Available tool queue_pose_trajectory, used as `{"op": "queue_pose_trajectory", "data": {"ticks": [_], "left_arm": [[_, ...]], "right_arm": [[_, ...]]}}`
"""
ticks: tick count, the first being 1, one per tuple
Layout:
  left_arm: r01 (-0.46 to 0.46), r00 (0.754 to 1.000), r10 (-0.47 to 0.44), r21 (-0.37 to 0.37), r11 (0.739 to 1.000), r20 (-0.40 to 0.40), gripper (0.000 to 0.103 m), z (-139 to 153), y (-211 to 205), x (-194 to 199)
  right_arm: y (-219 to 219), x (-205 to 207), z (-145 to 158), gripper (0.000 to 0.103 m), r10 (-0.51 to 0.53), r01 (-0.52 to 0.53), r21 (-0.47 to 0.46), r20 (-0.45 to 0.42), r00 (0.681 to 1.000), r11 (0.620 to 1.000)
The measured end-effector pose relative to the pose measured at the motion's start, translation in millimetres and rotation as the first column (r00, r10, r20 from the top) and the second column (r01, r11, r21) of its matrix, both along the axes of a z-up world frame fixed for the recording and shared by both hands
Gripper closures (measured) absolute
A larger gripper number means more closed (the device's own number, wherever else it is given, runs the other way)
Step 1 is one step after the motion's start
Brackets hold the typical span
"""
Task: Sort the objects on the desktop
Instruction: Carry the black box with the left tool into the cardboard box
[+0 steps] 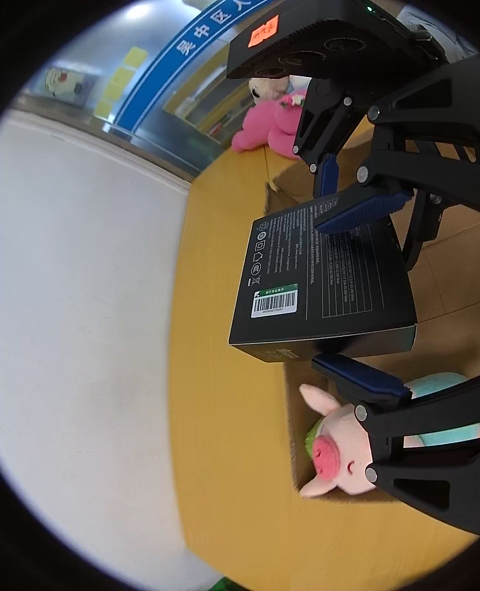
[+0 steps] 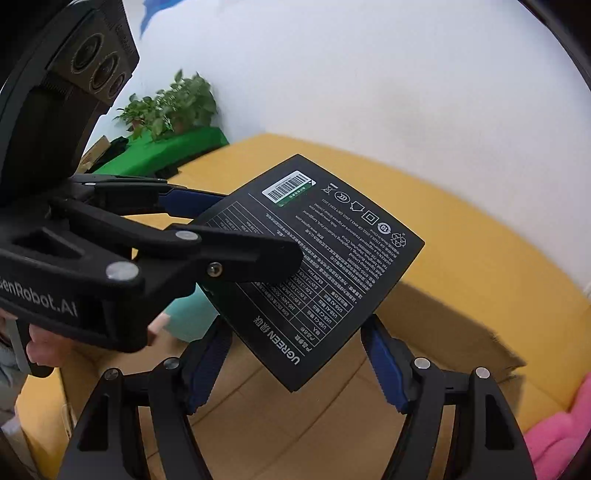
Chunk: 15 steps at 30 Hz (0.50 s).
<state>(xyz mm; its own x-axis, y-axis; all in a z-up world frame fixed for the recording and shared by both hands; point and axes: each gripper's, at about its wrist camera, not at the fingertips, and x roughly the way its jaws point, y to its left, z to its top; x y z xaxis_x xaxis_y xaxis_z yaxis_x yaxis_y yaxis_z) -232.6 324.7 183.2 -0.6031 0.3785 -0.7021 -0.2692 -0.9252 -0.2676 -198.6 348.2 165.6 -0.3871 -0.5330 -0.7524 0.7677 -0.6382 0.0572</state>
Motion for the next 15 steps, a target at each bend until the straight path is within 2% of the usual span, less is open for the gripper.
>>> {"op": "queue_pose_trajectory", "data": {"ticks": [2, 8, 10, 12, 15], "left_arm": [[-0.001, 0.998, 0.001, 0.000, 1.000, 0.056, 0.036, -20, 1, -15], [-0.023, 0.979, 0.038, -0.077, 0.997, 0.199, 0.049, -71, 9, -46], [-0.004, 0.978, 0.033, -0.137, 0.991, 0.207, 0.054, -78, 17, -48], [0.010, 0.975, 0.029, -0.177, 0.984, 0.219, 0.055, -81, 23, -49], [0.015, 0.964, 0.032, -0.174, 0.985, 0.264, 0.055, -86, 25, -51]], "right_arm": [[1, -16, -19, 0.032, -0.002, 0.001, 0.007, 0.045, 0.999, 1.000], [5, -42, -85, 0.033, -0.040, 0.031, 0.045, 0.210, 0.977, 0.998], [3, -44, -98, 0.033, -0.051, 0.038, 0.060, 0.226, 0.973, 0.997], [4, -43, -104, 0.034, -0.057, 0.041, 0.075, 0.220, 0.974, 0.996], [6, -47, -108, 0.034, -0.091, 0.072, 0.090, 0.240, 0.967, 0.993]]}}
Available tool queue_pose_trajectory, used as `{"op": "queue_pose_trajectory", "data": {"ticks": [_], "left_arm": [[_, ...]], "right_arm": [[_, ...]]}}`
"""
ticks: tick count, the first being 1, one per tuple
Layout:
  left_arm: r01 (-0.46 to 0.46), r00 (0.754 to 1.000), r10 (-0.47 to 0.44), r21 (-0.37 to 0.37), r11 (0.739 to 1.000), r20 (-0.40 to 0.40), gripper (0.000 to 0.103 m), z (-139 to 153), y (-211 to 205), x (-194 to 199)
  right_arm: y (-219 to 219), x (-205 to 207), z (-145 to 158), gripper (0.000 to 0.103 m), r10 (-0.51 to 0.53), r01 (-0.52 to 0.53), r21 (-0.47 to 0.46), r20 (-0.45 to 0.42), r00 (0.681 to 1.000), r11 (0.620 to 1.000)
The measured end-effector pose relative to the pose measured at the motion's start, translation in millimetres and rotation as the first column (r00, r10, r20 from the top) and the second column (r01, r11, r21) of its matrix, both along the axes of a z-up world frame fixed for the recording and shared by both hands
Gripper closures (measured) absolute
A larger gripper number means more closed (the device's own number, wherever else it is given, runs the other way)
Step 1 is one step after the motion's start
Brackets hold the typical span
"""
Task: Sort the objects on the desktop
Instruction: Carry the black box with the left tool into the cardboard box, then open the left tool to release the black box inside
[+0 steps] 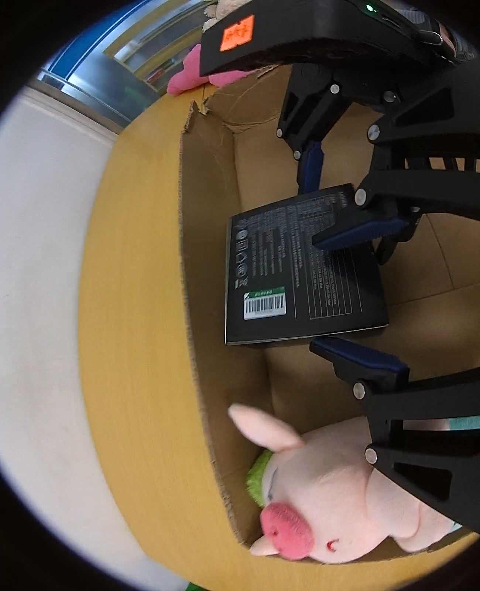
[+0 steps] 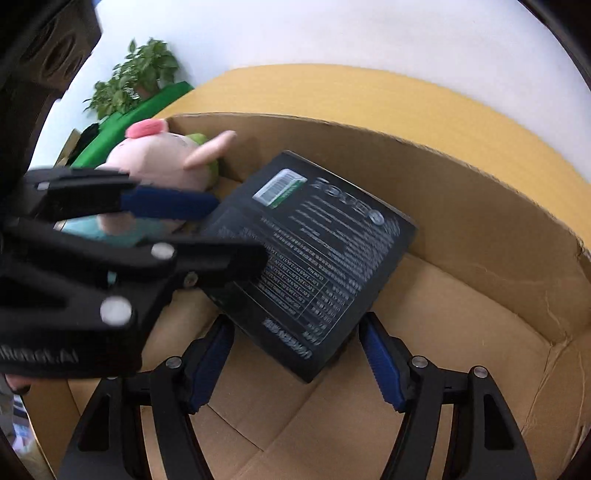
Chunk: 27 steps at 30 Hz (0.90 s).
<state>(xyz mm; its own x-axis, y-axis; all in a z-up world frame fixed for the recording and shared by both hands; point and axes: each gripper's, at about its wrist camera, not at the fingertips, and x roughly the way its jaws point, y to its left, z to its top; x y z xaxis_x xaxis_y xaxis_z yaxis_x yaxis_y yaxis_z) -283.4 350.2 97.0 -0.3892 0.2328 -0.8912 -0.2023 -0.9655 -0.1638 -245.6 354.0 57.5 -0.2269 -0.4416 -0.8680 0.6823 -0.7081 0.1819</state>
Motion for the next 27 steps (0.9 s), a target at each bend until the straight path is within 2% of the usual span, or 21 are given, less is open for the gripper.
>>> {"op": "queue_pose_trajectory", "data": {"ticks": [2, 5, 7, 10, 11, 12, 13, 14, 16, 18, 21, 24, 27], "left_arm": [[-0.015, 1.000, 0.015, 0.013, 1.000, 0.002, 0.055, 3, -5, 2], [-0.076, 0.996, 0.079, 0.056, 0.995, -0.047, 0.055, 22, -24, 16], [-0.073, 0.991, 0.082, 0.084, 0.994, -0.103, 0.054, 43, -37, 36], [-0.066, 0.973, 0.077, 0.058, 0.996, -0.218, 0.051, 81, -48, 76], [-0.070, 0.958, 0.081, 0.049, 0.996, -0.275, 0.048, 97, -55, 99], [-0.077, 0.944, 0.088, 0.047, 0.996, -0.318, 0.039, 108, -56, 111], [-0.090, 0.923, 0.104, 0.055, 0.994, -0.371, 0.029, 119, -62, 131], [-0.104, 0.894, 0.125, 0.072, 0.992, -0.430, 0.023, 131, -67, 152], [-0.121, 0.829, 0.156, 0.100, 0.988, -0.537, 0.020, 149, -82, 200], [-0.127, 0.781, 0.152, 0.084, 0.988, -0.606, 0.019, 160, -80, 238], [-0.141, 0.741, 0.114, 0.013, 0.990, -0.662, 0.018, 165, -63, 274], [-0.158, 0.711, 0.093, -0.030, 0.987, -0.697, 0.018, 164, -59, 317], [-0.166, 0.715, 0.093, -0.039, 0.985, -0.693, 0.018, 160, -50, 342]], "right_arm": [[6, 1, 5, 0.033, -0.025, 0.025, -0.006, 0.002, 1.000, 1.000], [19, 13, 16, 0.025, -0.052, 0.052, -0.003, -0.004, 0.999, 0.999], [34, 33, 30, 0.023, -0.060, 0.059, -0.034, -0.007, 0.998, 0.998], [46, 75, 62, 0.021, -0.075, 0.070, -0.075, -0.068, 0.995, 0.995], [49, 93, 75, 0.015, -0.086, 0.077, -0.084, -0.106, 0.991, 0.993], [50, 108, 87, 0.007, -0.104, 0.090, -0.102, -0.145, 0.984, 0.991], [62, 130, 103, 0.001, -0.136, 0.110, -0.146, -0.182, 0.974, 0.983], [57, 144, 113, 0.000, -0.157, 0.120, -0.187, -0.198, 0.968, 0.975], [62, 173, 132, 0.000, -0.206, 0.153, -0.237, -0.215, 0.955, 0.959], [70, 202, 142, 0.000, -0.257, 0.201, -0.235, -0.240, 0.936, 0.951], [70, 252, 148, 0.000, -0.338, 0.285, -0.201, -0.319, 0.886, 0.937], [74, 289, 148, 0.000, -0.370, 0.327, -0.175, -0.366, 0.854, 0.929], [86, 325, 153, 0.000, -0.397, 0.364, -0.160, -0.401, 0.825, 0.918]]}}
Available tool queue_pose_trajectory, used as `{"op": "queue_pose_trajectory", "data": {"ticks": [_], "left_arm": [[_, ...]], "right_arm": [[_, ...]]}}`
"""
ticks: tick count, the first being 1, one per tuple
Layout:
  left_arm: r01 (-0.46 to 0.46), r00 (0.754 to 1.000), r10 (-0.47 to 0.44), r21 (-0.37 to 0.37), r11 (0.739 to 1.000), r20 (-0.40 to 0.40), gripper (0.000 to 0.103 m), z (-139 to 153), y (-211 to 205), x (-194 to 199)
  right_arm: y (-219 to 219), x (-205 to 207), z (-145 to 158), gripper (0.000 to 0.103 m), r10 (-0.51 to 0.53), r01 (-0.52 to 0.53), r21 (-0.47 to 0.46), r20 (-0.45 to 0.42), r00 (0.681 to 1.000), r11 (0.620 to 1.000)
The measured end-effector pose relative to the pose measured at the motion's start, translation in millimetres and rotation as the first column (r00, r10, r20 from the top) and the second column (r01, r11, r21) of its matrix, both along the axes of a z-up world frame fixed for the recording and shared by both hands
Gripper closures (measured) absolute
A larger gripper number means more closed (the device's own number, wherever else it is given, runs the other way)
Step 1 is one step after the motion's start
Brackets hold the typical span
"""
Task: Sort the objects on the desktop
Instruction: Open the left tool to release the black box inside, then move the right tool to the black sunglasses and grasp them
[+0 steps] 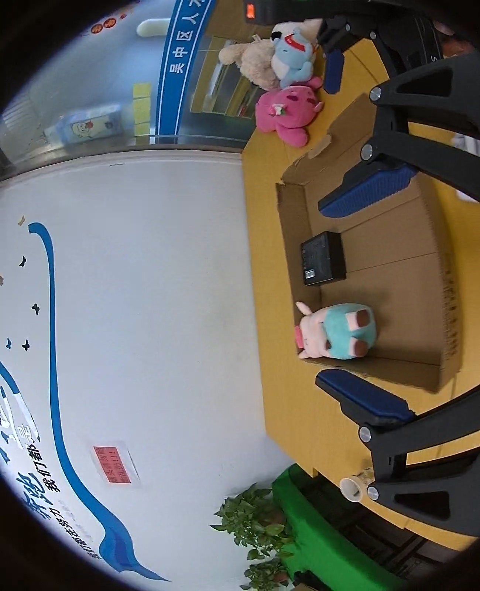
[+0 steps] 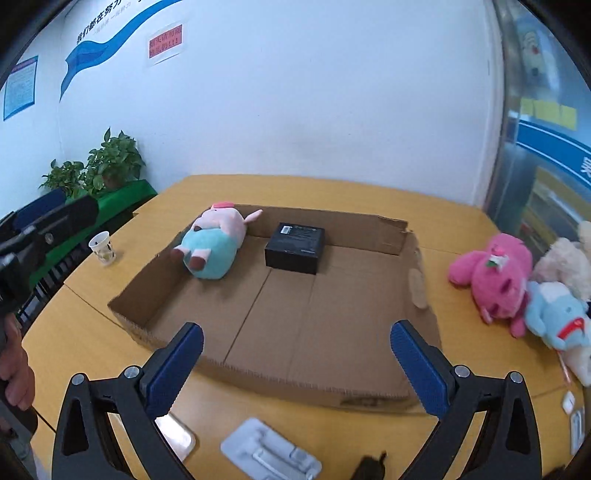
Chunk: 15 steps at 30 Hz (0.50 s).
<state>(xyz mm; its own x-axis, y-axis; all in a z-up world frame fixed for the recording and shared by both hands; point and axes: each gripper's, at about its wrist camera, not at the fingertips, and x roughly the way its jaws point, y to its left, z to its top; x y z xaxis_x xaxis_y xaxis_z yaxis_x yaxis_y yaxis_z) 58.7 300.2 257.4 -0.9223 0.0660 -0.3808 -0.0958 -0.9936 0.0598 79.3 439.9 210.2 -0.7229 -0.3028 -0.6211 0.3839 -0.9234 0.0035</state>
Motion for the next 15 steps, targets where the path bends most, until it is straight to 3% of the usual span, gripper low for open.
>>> {"op": "queue_pose_trajectory", "data": {"ticks": [3, 7, 8, 9, 10, 11, 14, 15], "left_arm": [[0.027, 0.999, -0.027, 0.024, 0.999, 0.026, 0.018, -9, 10, 12], [0.040, 0.998, -0.043, 0.065, 0.997, 0.051, 0.023, -21, 15, 22], [0.045, 0.997, -0.050, 0.077, 0.996, 0.062, 0.027, -21, 16, 24], [0.051, 0.996, -0.058, 0.092, 0.994, 0.074, 0.049, -22, 16, 25], [0.051, 0.994, -0.060, 0.102, 0.994, 0.089, 0.085, -24, 16, 24], [0.043, 0.992, -0.055, 0.107, 0.993, 0.110, 0.097, -26, 17, 25], [0.015, 0.986, -0.035, 0.125, 0.992, 0.162, 0.099, -33, 14, 25], [0.024, 0.985, -0.048, 0.140, 0.990, 0.166, 0.098, -35, 13, 27]], "right_arm": [[11, 23, 2, 0.000, -0.056, 0.056, 0.022, -0.029, 0.998, 0.998], [30, 46, 10, 0.003, -0.046, 0.045, -0.035, -0.036, 0.998, 0.998], [33, 51, 12, 0.013, -0.047, 0.045, -0.036, -0.044, 0.998, 0.998], [35, 54, 12, 0.038, -0.050, 0.048, -0.032, -0.052, 0.997, 0.998], [37, 58, 12, 0.055, -0.051, 0.050, -0.030, -0.052, 0.997, 0.998], [38, 59, 11, 0.076, -0.053, 0.052, -0.029, -0.041, 0.998, 0.998], [38, 65, 8, 0.073, -0.047, 0.047, -0.022, -0.022, 0.999, 0.999], [39, 69, 8, 0.058, -0.048, 0.048, -0.026, -0.027, 0.998, 0.999]]}}
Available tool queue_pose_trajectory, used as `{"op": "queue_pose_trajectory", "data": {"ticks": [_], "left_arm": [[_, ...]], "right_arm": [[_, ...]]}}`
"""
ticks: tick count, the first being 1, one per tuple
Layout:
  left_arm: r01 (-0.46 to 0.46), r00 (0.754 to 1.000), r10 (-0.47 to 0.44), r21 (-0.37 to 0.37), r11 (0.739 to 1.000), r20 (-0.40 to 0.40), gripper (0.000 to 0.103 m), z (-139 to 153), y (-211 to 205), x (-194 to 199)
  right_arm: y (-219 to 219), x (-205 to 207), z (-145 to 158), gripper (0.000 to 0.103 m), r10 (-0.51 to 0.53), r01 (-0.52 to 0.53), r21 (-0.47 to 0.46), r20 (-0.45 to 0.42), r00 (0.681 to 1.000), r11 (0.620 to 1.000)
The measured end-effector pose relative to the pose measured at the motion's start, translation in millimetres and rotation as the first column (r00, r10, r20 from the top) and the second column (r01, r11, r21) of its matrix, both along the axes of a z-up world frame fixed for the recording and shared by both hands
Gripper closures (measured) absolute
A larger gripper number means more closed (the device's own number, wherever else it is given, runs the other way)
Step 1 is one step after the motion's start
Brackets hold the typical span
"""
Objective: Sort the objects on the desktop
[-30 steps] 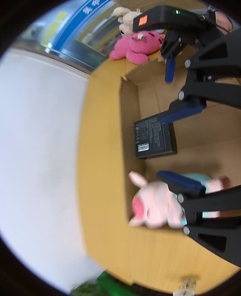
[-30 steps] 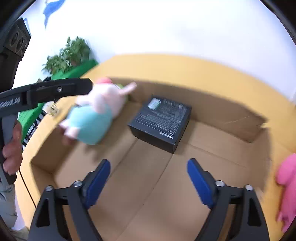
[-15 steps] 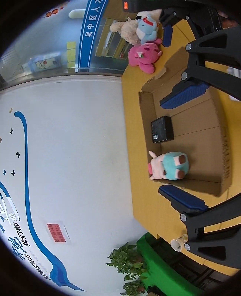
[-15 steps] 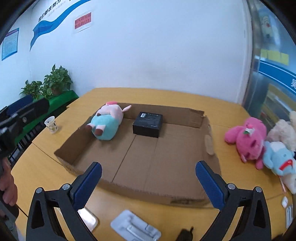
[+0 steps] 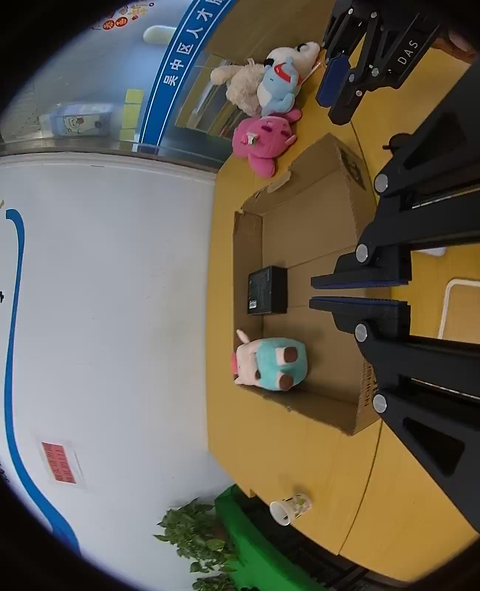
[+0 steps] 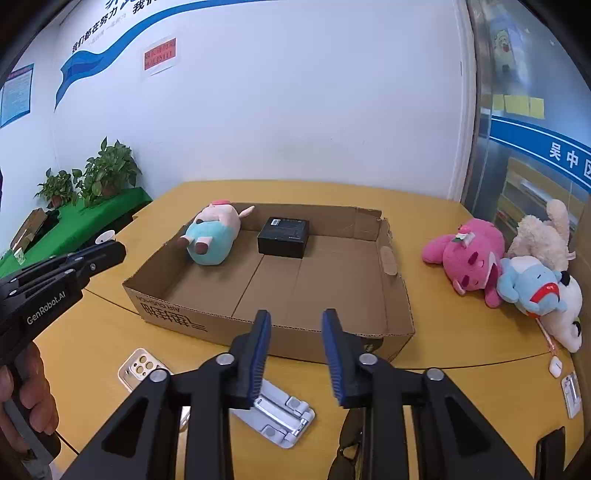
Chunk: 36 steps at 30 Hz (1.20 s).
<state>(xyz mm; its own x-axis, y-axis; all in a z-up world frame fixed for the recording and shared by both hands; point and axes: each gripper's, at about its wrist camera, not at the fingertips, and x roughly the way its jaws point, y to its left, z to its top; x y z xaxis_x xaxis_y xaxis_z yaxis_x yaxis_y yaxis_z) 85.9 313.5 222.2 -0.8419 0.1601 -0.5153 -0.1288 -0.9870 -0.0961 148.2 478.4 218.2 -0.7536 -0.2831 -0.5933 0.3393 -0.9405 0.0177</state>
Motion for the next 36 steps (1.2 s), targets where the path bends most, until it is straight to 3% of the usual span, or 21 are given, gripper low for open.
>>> {"op": "queue_pose_trajectory", "data": {"ticks": [1, 2, 3, 4, 5, 7, 12, 15, 19, 22, 25, 27, 31, 36], "left_arm": [[0.001, 1.000, -0.001, 0.013, 1.000, 0.001, 0.090, -1, -1, 2], [-0.010, 1.000, 0.010, 0.014, 1.000, -0.001, 0.082, -2, -2, 4], [-0.025, 1.000, 0.025, 0.009, 1.000, -0.006, 0.053, -3, -2, 7], [-0.045, 0.999, 0.045, 0.000, 0.999, -0.014, 0.023, -3, -4, 10], [-0.074, 0.997, 0.073, -0.013, 0.997, -0.038, 0.018, -2, -4, 14], [-0.114, 0.990, 0.111, -0.035, 0.993, -0.086, 0.018, -2, -6, 22], [-0.043, 0.999, 0.043, -0.020, 0.999, -0.007, 0.018, -16, -8, 27], [-0.024, 0.998, 0.024, 0.008, 1.000, 0.052, 0.018, -33, -10, 28], [0.019, 0.990, -0.022, 0.016, 1.000, 0.142, 0.018, -60, -2, 22], [0.037, 0.978, -0.043, 0.033, 0.999, 0.202, 0.018, -77, 7, 19], [0.070, 0.968, -0.080, 0.047, 0.996, 0.240, 0.018, -87, 16, 17], [0.091, 0.963, -0.099, 0.045, 0.995, 0.249, 0.018, -90, 22, 18], [0.114, 0.956, -0.126, 0.060, 0.992, 0.265, 0.018, -94, 28, 16], [0.183, 0.929, -0.200, 0.083, 0.980, 0.311, 0.018, -101, 43, 5]], "right_arm": [[2, 5, 1, 0.043, 0.007, -0.007, -0.019, -0.006, 1.000, 1.000], [4, 8, 2, 0.010, 0.010, -0.011, -0.034, -0.012, 1.000, 0.999], [5, 11, 3, 0.000, 0.006, -0.007, -0.041, -0.023, 1.000, 0.999], [7, 15, 4, 0.000, 0.002, -0.004, -0.046, -0.044, 0.999, 0.999], [9, 17, 5, 0.000, 0.005, -0.007, -0.043, -0.051, 0.999, 0.999], [11, 21, 3, 0.000, 0.003, -0.004, -0.015, -0.056, 0.998, 1.000], [44, 22, -20, 0.000, -0.030, 0.031, -0.034, 0.023, 0.999, 0.999], [71, 25, -54, 0.000, -0.056, 0.062, -0.040, 0.122, 0.991, 0.997], [91, 28, -109, 0.004, -0.079, 0.091, -0.031, 0.286, 0.955, 0.995], [88, 32, -137, 0.006, -0.077, 0.081, 0.003, 0.344, 0.936, 0.997], [81, 30, -158, 0.021, -0.068, 0.065, 0.022, 0.387, 0.919, 0.998], [79, 27, -165, 0.039, -0.071, 0.060, 0.040, 0.400, 0.914, 0.997], [78, 25, -176, 0.053, -0.076, 0.055, 0.063, 0.413, 0.908, 0.996], [79, 32, -174, 0.070, -0.062, 0.044, 0.053, 0.415, 0.908, 0.998]]}}
